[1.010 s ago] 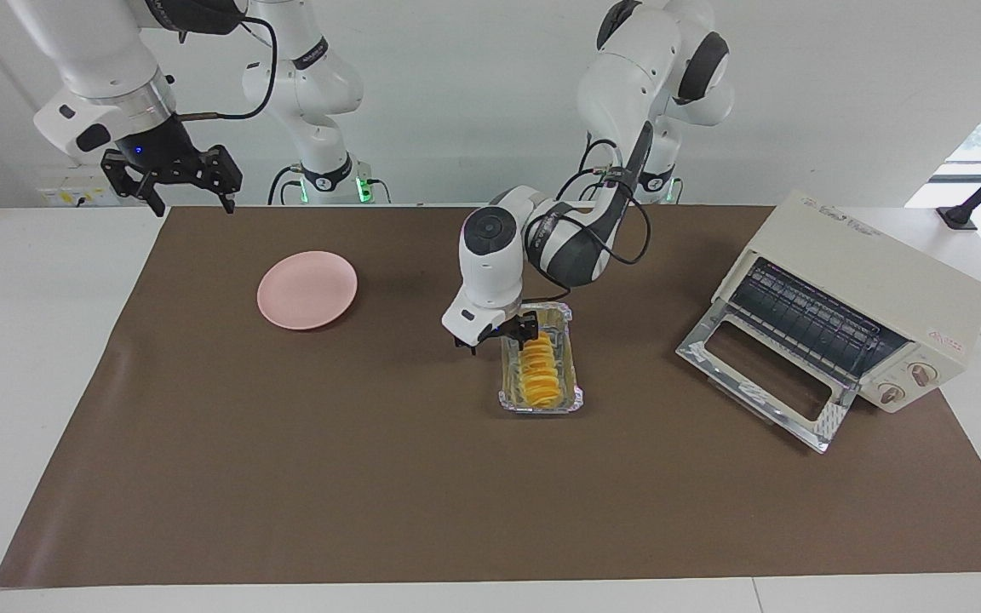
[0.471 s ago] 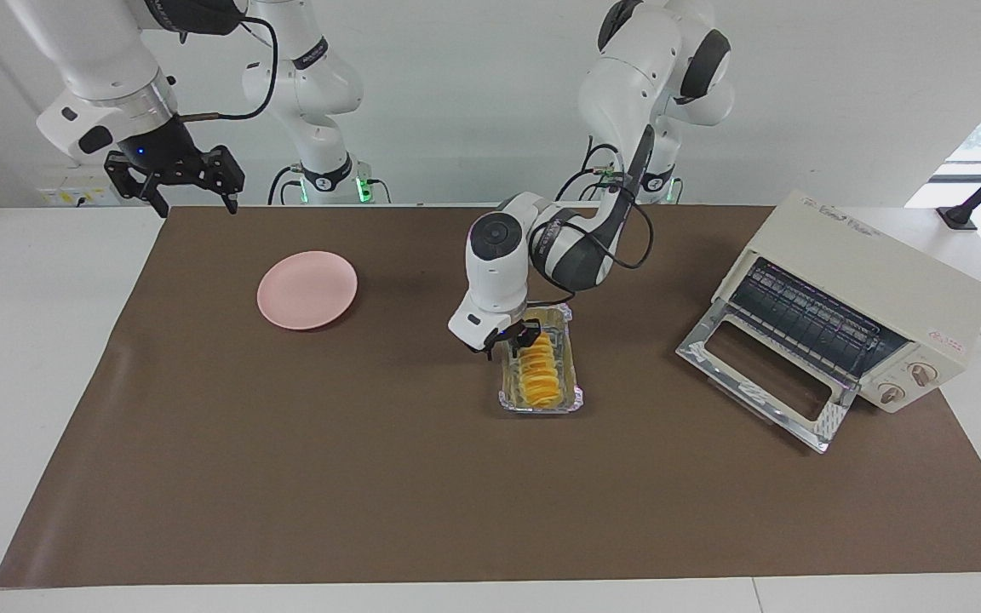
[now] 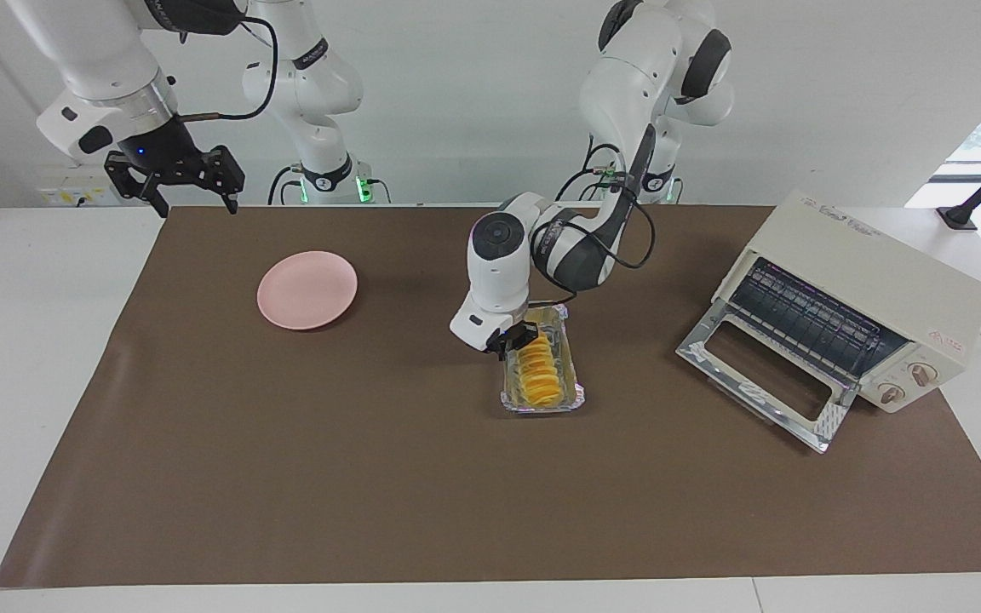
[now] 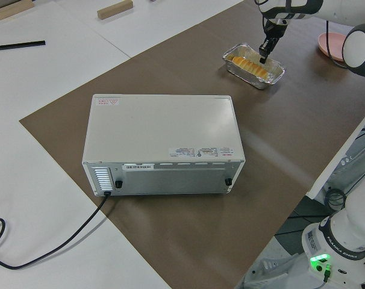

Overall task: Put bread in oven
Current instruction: 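Carry the foil tray with the left gripper into the toaster oven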

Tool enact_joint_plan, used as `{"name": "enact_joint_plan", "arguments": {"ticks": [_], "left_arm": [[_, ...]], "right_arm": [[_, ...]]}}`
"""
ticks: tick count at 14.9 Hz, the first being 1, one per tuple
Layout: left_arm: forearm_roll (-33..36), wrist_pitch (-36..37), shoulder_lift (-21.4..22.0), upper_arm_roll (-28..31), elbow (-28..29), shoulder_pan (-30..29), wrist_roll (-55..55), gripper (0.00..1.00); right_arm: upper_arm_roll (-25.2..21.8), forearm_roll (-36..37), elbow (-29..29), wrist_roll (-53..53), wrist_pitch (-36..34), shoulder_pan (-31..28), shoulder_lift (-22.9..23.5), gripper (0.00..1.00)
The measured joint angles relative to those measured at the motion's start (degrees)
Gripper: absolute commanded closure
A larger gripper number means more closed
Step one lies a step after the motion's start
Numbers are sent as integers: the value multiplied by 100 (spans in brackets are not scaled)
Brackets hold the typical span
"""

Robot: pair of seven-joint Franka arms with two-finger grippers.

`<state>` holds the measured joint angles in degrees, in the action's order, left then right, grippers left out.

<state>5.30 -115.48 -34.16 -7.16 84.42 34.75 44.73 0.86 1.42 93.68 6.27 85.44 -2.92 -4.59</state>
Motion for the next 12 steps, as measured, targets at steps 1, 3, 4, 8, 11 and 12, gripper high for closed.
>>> {"name": "enact_joint_plan", "arguments": {"ticks": [1,3,4,8,11,12], "left_arm": [[0,0,22,33,-29,-17,76,100],[-19,40,53,160,-258,-73,169,100],[-91,107,63,257,-448,-120,199,100],[-494,644,308,480,-1043,-701,206,100],[-508,1179,585,707,-1067,-1110,206,100],[-508,1358,613,905,-1066,-1142,206,100]], "right_arm": [[1,0,0,0,-1,0,0,0],[1,0,0,0,-1,0,-1,0],[1,0,0,0,-1,0,-1,0],[1,0,0,0,-1,0,-1,0],[1,0,0,0,-1,0,-1,0],[1,0,0,0,-1,0,-1,0]]}}
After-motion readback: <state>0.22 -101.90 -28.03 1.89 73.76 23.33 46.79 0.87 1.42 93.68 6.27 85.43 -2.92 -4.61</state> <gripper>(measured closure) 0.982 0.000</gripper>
